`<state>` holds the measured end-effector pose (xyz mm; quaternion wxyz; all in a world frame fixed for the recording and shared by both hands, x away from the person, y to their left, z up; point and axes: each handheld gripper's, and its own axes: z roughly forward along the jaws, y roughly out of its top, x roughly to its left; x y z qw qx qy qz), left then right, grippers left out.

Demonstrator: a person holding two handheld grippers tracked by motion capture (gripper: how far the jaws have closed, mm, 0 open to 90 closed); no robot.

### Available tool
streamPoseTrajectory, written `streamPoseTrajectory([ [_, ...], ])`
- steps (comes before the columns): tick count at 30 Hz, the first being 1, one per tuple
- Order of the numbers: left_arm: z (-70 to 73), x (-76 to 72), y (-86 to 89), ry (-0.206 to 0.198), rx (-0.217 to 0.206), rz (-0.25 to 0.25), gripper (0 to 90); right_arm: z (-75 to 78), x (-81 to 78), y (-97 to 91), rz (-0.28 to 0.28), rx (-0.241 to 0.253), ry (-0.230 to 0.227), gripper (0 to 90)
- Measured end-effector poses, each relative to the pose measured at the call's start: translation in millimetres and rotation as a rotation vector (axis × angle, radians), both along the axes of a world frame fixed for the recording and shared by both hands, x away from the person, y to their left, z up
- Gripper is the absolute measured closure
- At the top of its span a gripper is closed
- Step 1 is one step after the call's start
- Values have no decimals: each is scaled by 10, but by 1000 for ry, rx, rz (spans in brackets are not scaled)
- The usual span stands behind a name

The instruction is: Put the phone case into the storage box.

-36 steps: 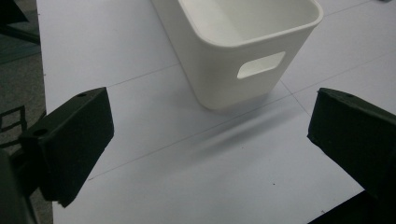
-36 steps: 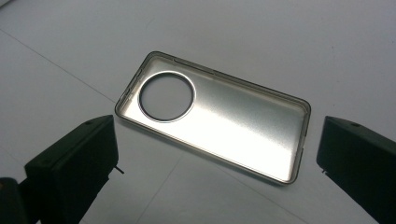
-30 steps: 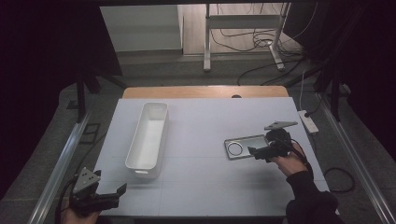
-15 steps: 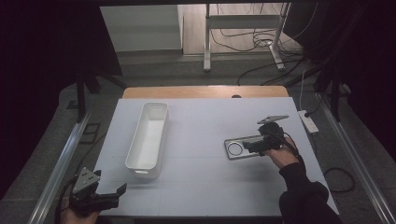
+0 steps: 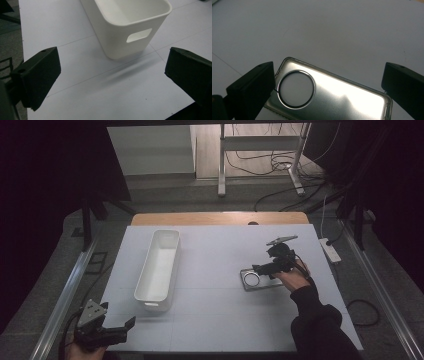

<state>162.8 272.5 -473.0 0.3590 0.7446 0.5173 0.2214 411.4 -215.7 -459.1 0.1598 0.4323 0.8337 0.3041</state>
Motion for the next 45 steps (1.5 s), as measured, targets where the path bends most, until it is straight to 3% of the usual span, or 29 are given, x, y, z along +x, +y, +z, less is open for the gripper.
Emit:
streamPoseTrajectory([
  [10, 0, -1, 3, -1, -2, 0, 10, -93, 99, 6, -23, -13, 46, 0],
  [14, 0, -1, 3, -1, -2, -1, 10, -131, 123, -58, -50, -26, 54, 89],
  [16, 0, -1, 1, -1, -1, -1, 10, -136, 115, -84, -38, -25, 57, 226],
  [18, 0, -1, 1, -1, 0, -1, 10, -137, 116, -86, -44, -30, 56, 271],
  [19, 0, -1, 1, -1, 0, -1, 10, -133, 111, -96, -36, -35, 57, 396],
  [22, 0, -2, 2, -2, -1, -1, 10, -133, 90, -123, 2, -53, 63, 640],
  [26, 1, -4, 1, -3, -1, -1, 10, -150, 59, -193, 6, -73, 63, 870],
  [37, 3, -6, 0, -5, 1, -4, 10, -244, -49, -450, -28, -72, 106, 896],
  [45, 4, -8, -3, -6, 2, -4, 11, -323, -141, -573, -40, -98, 141, 897],
])
